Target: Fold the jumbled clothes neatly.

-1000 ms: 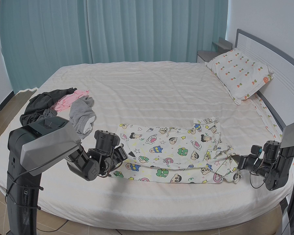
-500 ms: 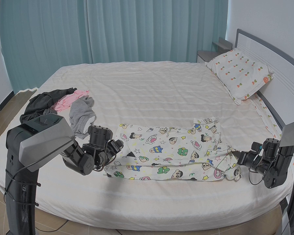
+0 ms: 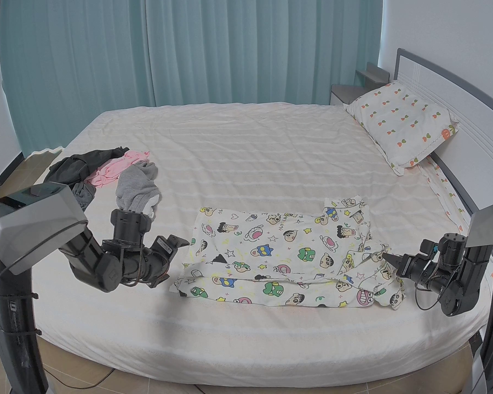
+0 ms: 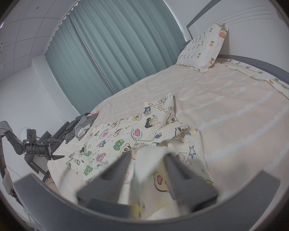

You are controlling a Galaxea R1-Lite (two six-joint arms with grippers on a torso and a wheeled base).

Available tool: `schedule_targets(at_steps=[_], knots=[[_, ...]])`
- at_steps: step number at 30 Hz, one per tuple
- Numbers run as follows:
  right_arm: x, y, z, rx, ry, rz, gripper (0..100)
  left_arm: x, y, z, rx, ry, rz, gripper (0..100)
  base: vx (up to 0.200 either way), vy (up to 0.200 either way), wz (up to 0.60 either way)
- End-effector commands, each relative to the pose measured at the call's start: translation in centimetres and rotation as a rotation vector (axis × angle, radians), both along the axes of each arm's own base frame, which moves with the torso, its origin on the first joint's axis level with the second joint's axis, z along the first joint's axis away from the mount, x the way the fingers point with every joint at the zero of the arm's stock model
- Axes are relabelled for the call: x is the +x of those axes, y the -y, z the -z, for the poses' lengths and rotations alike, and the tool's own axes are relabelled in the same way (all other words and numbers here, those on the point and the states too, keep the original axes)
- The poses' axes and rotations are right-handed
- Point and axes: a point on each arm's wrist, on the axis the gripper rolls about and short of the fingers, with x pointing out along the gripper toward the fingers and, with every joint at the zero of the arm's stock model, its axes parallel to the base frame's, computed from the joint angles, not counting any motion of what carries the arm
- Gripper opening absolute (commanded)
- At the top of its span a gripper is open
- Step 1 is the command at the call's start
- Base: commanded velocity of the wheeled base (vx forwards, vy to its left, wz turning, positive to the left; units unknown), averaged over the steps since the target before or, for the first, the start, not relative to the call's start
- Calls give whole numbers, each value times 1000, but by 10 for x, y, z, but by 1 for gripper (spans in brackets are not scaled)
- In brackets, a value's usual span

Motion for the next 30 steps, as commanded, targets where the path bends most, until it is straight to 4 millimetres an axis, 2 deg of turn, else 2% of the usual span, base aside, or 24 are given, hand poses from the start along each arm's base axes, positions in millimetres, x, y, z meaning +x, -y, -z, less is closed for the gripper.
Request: schedule_targets(at_steps=[1, 3, 8, 10, 13, 16, 18, 26, 29, 30], knots=[[6, 6, 4, 32, 5, 33, 100, -27, -16, -30, -143, 29, 23, 100, 0, 0, 0], [8, 9, 0, 42, 13, 59, 100, -32, -21, -31, -157, 47, 30, 100, 0, 0, 0], [10, 11, -34, 21, 85, 152, 100, -38, -20, -21, -163, 158, 46, 100, 0, 0, 0], [7, 4, -47, 52, 98, 171, 100, -42, -17, -17, -163, 180, 54, 100, 0, 0, 0], [-5, -17, -62, 177, 75, 201, 100, -48, -16, -12, -161, 209, 66, 100, 0, 0, 0], [-17, -46, -54, 265, -58, 199, 100, -50, -16, -7, -149, 222, 76, 100, 0, 0, 0], [-20, -52, -45, 251, -144, 223, 100, -51, -16, -7, -147, 220, 78, 100, 0, 0, 0], [-33, -54, -27, 252, -346, 271, 100, -51, -15, -6, -143, 219, 82, 100, 0, 0, 0], [-34, -51, -34, 304, -340, 300, 100, -51, -15, -6, -139, 221, 84, 100, 0, 0, 0], [-34, -50, -42, 334, -326, 309, 100, -51, -15, -5, -131, 223, 89, 100, 0, 0, 0]])
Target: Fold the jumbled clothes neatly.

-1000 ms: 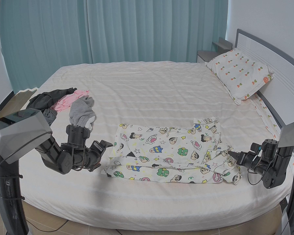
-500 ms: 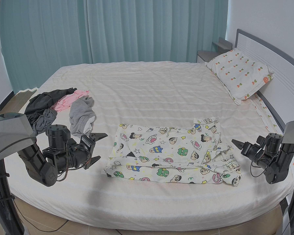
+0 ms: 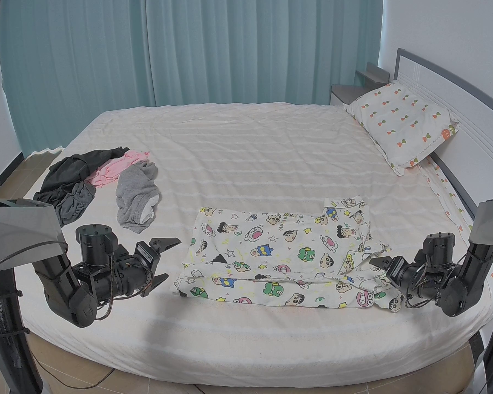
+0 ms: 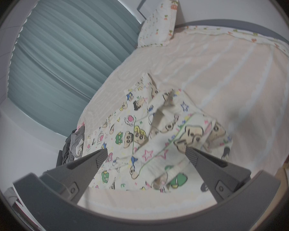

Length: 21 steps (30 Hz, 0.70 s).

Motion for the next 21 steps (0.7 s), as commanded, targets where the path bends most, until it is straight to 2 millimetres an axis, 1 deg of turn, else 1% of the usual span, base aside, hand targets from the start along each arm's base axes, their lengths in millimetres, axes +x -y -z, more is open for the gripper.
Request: schedule_targets(at_steps=[1, 5, 7, 11, 14, 21], knots=[[-4, 0, -17, 49, 33, 26, 100, 0, 0, 6, 20, -7, 8, 100, 0, 0, 0], [-6, -9, -12, 91, 0, 7, 100, -3, 4, 10, 59, -8, 0, 100, 0, 0, 0], [-6, -10, -4, 101, -30, 14, 100, -3, 8, 13, 75, -12, -2, 100, 0, 0, 0], [-14, -9, 8, 118, -94, 35, 100, -2, 12, 18, 111, -8, -8, 100, 0, 0, 0], [-15, -9, 9, 133, -104, 48, 100, -2, 12, 19, 113, -9, -9, 100, 0, 0, 0], [-8, -10, 13, 164, -100, 42, 100, -2, 12, 19, 115, -8, -8, 100, 0, 0, 0]])
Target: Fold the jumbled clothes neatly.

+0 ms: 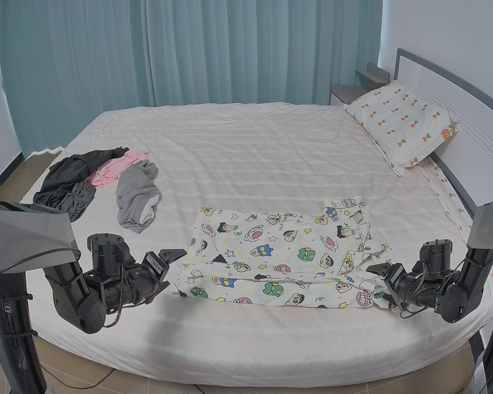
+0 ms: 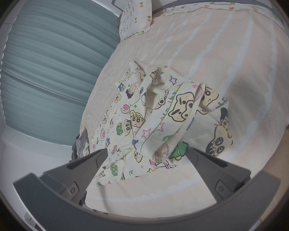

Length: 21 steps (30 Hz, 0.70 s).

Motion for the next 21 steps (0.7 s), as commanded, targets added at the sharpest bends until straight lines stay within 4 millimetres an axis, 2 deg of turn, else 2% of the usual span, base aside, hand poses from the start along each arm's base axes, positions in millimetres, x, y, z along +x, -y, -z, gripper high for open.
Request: schedule_targets(at_steps=[1, 7, 21], knots=[[7, 1, 2, 25, 3, 19, 100, 0, 0, 2, 1, -6, 1, 100, 0, 0, 0], [15, 0, 3, 99, -1, 47, 100, 0, 1, 2, 2, -6, 2, 100, 0, 0, 0], [14, -2, 10, 93, -25, 42, 100, -1, 1, 3, 3, -8, 2, 100, 0, 0, 0]])
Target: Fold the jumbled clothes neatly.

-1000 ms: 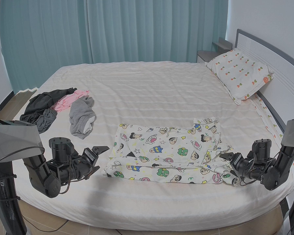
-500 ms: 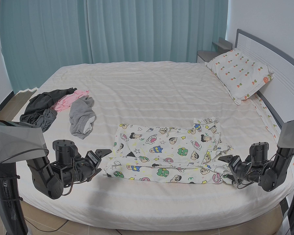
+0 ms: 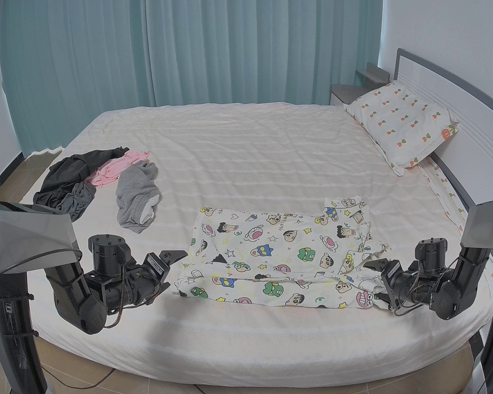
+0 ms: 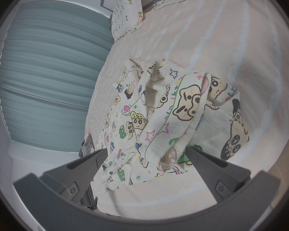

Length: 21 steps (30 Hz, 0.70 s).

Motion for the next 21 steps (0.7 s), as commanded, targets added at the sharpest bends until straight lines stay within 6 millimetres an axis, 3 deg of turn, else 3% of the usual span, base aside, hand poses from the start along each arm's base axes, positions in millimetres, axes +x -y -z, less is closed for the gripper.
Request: schedule_targets(at_steps=[1, 4, 5, 15, 21], knots=[[1, -1, 2, -1, -4, -3, 100, 0, 0, 1, 1, -2, -1, 100, 0, 0, 0], [9, -1, 2, -2, 11, -1, 100, 0, 0, 1, 1, -2, -1, 100, 0, 0, 0], [10, -1, 2, -2, 9, -1, 0, 0, 0, 1, 1, -2, -1, 100, 0, 0, 0], [8, -1, 6, -37, -14, -27, 0, 0, 0, 1, 10, 1, 4, 100, 0, 0, 0], [9, -2, -1, -47, 27, -32, 0, 0, 0, 1, 10, 1, 4, 100, 0, 0, 0]])
